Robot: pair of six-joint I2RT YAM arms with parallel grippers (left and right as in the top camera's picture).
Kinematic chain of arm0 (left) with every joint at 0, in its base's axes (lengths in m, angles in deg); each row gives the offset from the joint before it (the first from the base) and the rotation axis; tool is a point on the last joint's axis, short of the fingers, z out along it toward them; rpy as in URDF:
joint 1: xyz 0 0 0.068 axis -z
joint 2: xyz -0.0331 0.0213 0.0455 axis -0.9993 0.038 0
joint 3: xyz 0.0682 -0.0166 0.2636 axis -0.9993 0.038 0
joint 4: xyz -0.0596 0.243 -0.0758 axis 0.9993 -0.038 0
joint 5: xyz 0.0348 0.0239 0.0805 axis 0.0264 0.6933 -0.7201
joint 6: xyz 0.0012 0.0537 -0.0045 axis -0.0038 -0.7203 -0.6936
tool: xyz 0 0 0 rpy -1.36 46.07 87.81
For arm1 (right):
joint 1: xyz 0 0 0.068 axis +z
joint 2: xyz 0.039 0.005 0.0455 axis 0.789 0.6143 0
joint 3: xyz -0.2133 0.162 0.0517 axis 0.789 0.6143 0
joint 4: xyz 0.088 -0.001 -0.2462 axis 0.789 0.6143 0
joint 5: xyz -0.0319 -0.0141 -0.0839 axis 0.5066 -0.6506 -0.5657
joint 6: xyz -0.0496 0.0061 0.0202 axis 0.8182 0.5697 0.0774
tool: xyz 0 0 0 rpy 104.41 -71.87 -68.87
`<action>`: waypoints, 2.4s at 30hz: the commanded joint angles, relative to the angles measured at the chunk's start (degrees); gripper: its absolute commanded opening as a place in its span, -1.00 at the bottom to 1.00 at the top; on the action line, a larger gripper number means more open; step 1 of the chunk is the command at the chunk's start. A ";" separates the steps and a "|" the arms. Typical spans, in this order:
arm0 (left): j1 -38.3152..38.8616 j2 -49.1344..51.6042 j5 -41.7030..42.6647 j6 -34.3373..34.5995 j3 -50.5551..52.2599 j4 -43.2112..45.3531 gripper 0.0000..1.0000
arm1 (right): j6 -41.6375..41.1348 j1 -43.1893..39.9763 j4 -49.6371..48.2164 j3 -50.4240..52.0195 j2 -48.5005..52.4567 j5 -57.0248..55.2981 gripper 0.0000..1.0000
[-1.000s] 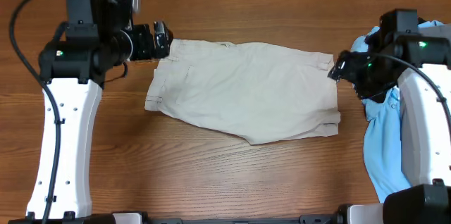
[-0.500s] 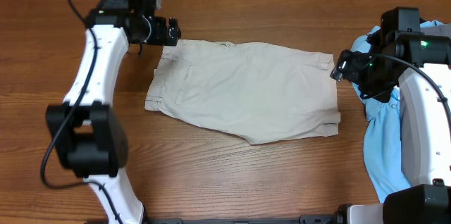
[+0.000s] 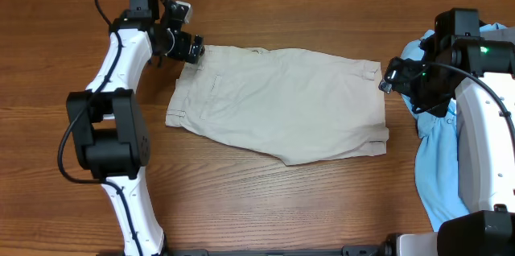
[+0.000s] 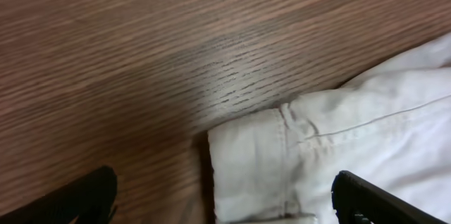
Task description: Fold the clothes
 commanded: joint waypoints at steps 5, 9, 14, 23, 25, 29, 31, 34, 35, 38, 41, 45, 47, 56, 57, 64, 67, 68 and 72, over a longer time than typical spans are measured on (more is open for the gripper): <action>-0.13 5.35 5.22 -2.60 -1.62 1.84 0.98 | 0.37 -0.28 -0.35 0.09 -0.24 -1.60 0.81; 0.11 5.60 5.38 -2.60 -1.62 2.49 0.75 | 0.39 -0.28 -0.35 0.09 -0.24 -1.77 0.82; 0.94 5.60 8.37 -2.47 -1.62 2.03 0.38 | 0.39 -0.28 -0.31 0.09 -0.24 -1.75 0.81; 1.73 4.52 8.39 0.76 -3.15 0.50 -0.73 | 0.39 -0.28 -0.52 0.09 -0.24 -1.77 0.82; 1.68 3.45 8.41 1.99 -3.91 -0.24 -0.92 | 0.39 -0.28 -0.92 0.09 -0.24 -1.77 0.79; 1.70 0.00 8.39 2.60 -4.48 -1.44 -0.92 | 0.61 -0.28 -3.52 0.09 -0.09 -1.60 0.68; 1.77 -1.25 8.39 3.50 -4.48 -1.99 -0.92 | 3.50 -0.28 -5.35 0.09 0.28 0.02 0.68; 1.75 -2.14 8.39 5.62 -4.48 -3.87 -0.91 | 7.08 -0.28 -8.79 0.09 2.40 1.88 0.68; 1.75 -2.14 8.39 5.62 -4.48 -4.50 -0.92 | 7.89 -0.28 -9.73 0.09 3.23 1.90 0.68; 1.73 -2.14 8.39 5.62 -4.48 -6.45 -0.92 | 8.52 -0.28 -13.18 0.09 6.29 1.95 0.68; 1.73 -2.14 8.39 5.62 -4.46 -7.56 -0.92 | 8.28 -0.28 -14.47 0.09 9.01 3.61 0.79; 1.73 -2.14 8.35 5.60 -4.48 -7.93 -0.92 | 9.38 -0.46 -16.31 0.09 10.45 3.65 0.54; 1.73 -2.14 8.35 5.60 -4.48 -7.91 -0.92 | 8.50 -0.98 -18.58 0.09 11.78 3.67 0.38; 1.68 -2.14 7.96 5.60 -4.48 -8.11 -0.92 | 4.20 -3.78 -25.57 0.09 22.64 9.70 -0.03; 1.68 -2.14 7.96 5.60 -4.48 -8.11 -0.92 | 4.20 -3.78 -26.73 0.09 23.82 10.43 -0.03; 1.68 -2.14 7.93 5.60 -4.48 -8.17 -0.91 | 3.15 -3.78 -34.27 0.09 29.00 15.54 0.05; 1.68 -2.14 7.89 5.57 -4.48 -8.37 -0.91 | 2.64 -3.78 -35.21 0.09 29.57 15.34 0.06; 1.68 -2.14 7.82 5.57 -4.46 -8.46 -0.90 | 2.62 -3.78 -35.36 0.09 29.57 15.19 0.07; 1.68 -2.14 7.72 5.55 -4.48 -8.50 -0.90 | 0.70 -3.78 -35.26 0.09 29.59 12.02 0.07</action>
